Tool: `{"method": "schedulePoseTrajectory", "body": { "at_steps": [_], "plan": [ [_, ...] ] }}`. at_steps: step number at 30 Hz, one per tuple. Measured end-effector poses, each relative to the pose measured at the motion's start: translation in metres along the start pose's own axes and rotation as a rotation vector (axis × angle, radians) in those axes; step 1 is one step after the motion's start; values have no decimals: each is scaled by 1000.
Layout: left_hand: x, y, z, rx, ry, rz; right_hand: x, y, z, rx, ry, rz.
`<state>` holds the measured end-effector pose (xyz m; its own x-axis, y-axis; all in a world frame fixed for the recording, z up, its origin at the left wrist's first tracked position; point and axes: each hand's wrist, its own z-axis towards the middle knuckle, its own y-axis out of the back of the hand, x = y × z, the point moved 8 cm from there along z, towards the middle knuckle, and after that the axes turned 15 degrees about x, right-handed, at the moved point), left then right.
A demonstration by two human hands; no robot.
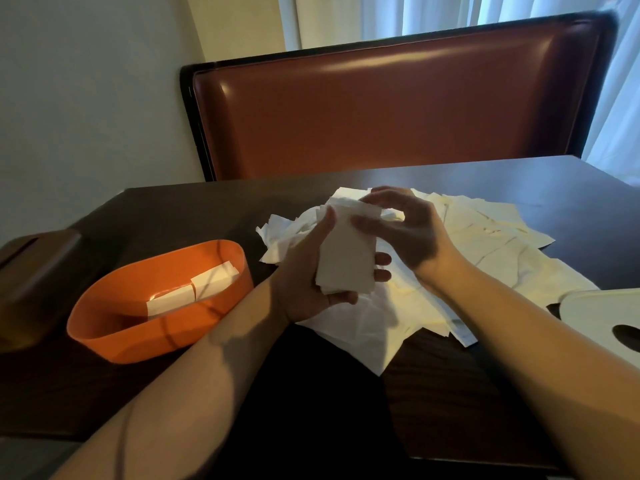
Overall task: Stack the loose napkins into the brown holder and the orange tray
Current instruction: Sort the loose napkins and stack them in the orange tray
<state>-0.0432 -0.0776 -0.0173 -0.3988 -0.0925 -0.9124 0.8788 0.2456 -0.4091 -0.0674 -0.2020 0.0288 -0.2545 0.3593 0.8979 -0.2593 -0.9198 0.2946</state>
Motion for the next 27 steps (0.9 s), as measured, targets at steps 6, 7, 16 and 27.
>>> {"method": "schedulePoseTrajectory", "body": {
  "at_steps": [6,7,16,27],
  "plan": [
    [-15,14,-2,-198,-230,-61,-17,1,-1,-51,-137,184],
    [-18,16,-4,-262,-247,-4,-18,-1,-1,-44,-157,236],
    [-29,23,-8,-432,-369,263,-10,-31,-7,326,-164,214],
    [-29,26,-10,-487,-156,670,-31,4,1,312,-67,-220]
  ]
}}
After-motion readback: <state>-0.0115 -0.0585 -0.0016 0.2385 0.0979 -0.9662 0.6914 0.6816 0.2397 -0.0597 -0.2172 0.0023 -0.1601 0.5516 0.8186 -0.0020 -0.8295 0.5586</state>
